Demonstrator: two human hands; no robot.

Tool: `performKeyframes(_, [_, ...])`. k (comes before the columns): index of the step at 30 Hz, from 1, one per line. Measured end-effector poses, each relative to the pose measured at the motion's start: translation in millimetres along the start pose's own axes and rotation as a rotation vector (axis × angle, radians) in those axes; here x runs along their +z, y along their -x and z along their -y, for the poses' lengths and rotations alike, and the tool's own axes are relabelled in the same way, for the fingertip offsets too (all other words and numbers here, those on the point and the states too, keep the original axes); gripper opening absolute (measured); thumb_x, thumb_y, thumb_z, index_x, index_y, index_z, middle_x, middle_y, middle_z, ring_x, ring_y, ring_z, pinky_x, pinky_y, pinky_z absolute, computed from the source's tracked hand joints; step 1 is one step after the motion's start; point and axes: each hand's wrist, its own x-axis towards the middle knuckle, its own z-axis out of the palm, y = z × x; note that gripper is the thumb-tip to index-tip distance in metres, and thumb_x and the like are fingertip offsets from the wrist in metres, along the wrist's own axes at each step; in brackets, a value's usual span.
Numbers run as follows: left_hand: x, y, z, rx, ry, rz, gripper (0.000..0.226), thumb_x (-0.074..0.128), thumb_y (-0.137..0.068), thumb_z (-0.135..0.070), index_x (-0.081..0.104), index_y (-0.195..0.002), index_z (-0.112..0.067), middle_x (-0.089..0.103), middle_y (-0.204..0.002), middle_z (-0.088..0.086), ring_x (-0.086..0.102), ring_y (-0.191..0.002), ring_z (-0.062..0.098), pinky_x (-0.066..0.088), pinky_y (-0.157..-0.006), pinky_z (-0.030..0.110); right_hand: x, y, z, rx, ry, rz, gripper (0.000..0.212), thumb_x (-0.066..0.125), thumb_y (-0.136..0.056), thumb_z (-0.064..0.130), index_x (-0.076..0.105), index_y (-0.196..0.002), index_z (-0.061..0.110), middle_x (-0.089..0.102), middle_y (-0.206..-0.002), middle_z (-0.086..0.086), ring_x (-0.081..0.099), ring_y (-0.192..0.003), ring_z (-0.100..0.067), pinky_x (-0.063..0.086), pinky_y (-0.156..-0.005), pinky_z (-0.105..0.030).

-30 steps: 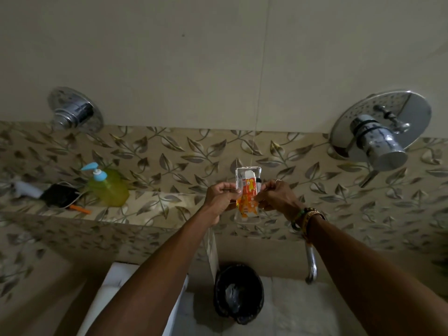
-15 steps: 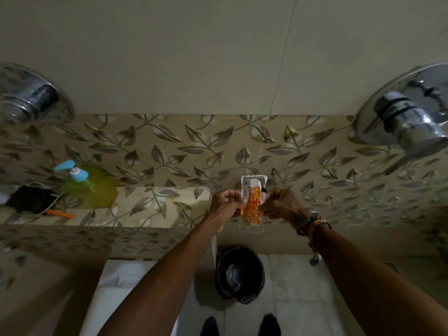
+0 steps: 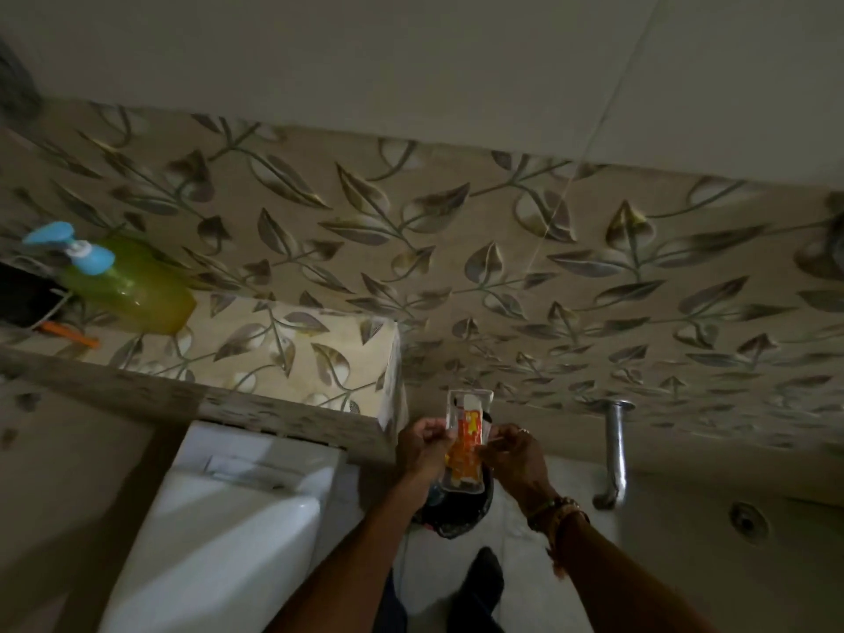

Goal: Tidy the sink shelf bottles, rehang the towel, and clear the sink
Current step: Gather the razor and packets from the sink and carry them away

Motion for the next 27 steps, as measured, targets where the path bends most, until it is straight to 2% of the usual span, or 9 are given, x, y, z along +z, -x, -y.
performKeyframes(3, [4.7, -6.7, 16.2, -0.008, -0.024, -0.022, 0.02, 0.07, -0.089, -0.009, 0.069, -0.109, -0.006, 0.071, -0.109, 0.009, 0.065, -0.104, 0.023, 0.055, -0.089, 0.033, 9.9, -10.0, -16.0, 0.0, 0.028, -0.008, 0.019, 0.078, -0.081, 0.01, 0.068, -0.082, 0.025, 0.074, -0.076, 0.009, 0.072, -0.076, -0.012, 0.058, -0.068, -0.029])
performKeyframes(6, [8.0, -16.4, 35.3, -0.011, -0.041, -0.028, 0.019, 0.07, -0.091, -0.021, 0.07, -0.108, -0.012, 0.07, -0.11, 0.004, 0.064, -0.104, 0.019, 0.053, -0.078, 0.021, 19.7, -17.2, -35.3, 0.017, 0.02, -0.016, 0.017, 0.078, -0.083, 0.012, 0.068, -0.084, 0.025, 0.074, -0.08, 0.009, 0.072, -0.077, -0.009, 0.06, -0.071, -0.03])
performKeyframes(9, [9.3, -37.5, 56.0, -0.025, -0.058, -0.011, 0.016, 0.069, -0.092, -0.022, 0.068, -0.107, -0.019, 0.067, -0.111, 0.002, 0.063, -0.098, 0.013, 0.047, -0.065, 0.011, 29.6, -29.3, -52.3, 0.044, -0.029, -0.015, 0.011, 0.076, -0.085, 0.009, 0.071, -0.09, 0.017, 0.075, -0.082, 0.007, 0.072, -0.075, -0.005, 0.059, -0.067, -0.023])
performKeyframes(11, [13.4, -44.2, 72.6, -0.049, -0.061, 0.019, 0.015, 0.066, -0.094, -0.02, 0.065, -0.108, -0.023, 0.063, -0.113, -0.001, 0.06, -0.092, 0.007, 0.048, -0.064, 0.011, 40.4, -30.2, -67.9, 0.048, -0.049, -0.019, 0.008, 0.074, -0.086, 0.005, 0.072, -0.094, 0.008, 0.075, -0.079, 0.009, 0.071, -0.07, 0.001, 0.054, -0.06, -0.013])
performKeyframes(13, [12.2, -44.4, 82.3, -0.07, -0.083, 0.061, 0.015, 0.063, -0.095, -0.017, 0.064, -0.105, -0.029, 0.063, -0.119, 0.002, 0.062, -0.099, 0.014, 0.055, -0.078, 0.026, 45.7, -23.2, -79.1, 0.055, -0.025, -0.027, 0.008, 0.071, -0.088, 0.001, 0.072, -0.096, 0.0, 0.073, -0.077, 0.009, 0.07, -0.068, 0.002, 0.051, -0.057, -0.01])
performKeyframes(15, [16.2, -74.2, 117.3, -0.114, -0.099, 0.064, 0.021, 0.06, -0.096, -0.013, 0.063, -0.104, -0.032, 0.063, -0.126, 0.008, 0.062, -0.11, 0.023, 0.055, -0.092, 0.04, 71.8, -43.2, -115.7, 0.086, -0.059, -0.035, 0.01, 0.068, -0.089, -0.002, 0.069, -0.099, -0.005, 0.075, -0.084, -0.002, 0.074, -0.077, -0.01, 0.055, -0.06, -0.014])
performKeyframes(18, [17.9, -101.6, 145.5, -0.158, -0.16, 0.116, 0.025, 0.054, -0.098, -0.016, 0.061, -0.113, -0.035, 0.06, -0.134, 0.006, 0.059, -0.118, 0.024, 0.051, -0.1, 0.043, 83.4, -60.8, -143.6, 0.081, -0.059, 0.013, 0.013, 0.063, -0.09, -0.009, 0.063, -0.104, -0.011, 0.074, -0.093, -0.02, 0.074, -0.073, -0.015, 0.057, -0.058, -0.02])
performKeyframes(22, [24.8, -99.8, 157.0, -0.164, -0.212, 0.114, 0.022, 0.053, -0.099, -0.031, 0.06, -0.118, -0.04, 0.06, -0.132, 0.002, 0.059, -0.117, 0.021, 0.052, -0.099, 0.042, 82.2, -59.7, -155.8, 0.098, -0.134, 0.002, 0.014, 0.064, -0.092, -0.002, 0.065, -0.105, -0.007, 0.074, -0.095, -0.02, 0.073, -0.083, -0.032, 0.059, -0.06, -0.026])
performKeyframes(27, [33.3, -119.1, 186.8, -0.154, -0.246, 0.112, 0.029, 0.058, -0.096, -0.023, 0.063, -0.124, -0.03, 0.063, -0.13, 0.001, 0.06, -0.114, 0.018, 0.053, -0.097, 0.037, 89.3, -81.5, -184.3, 0.134, -0.054, 0.014, 0.012, 0.066, -0.092, 0.001, 0.068, -0.103, -0.002, 0.074, -0.094, -0.018, 0.071, -0.085, -0.034, 0.06, -0.076, -0.044])
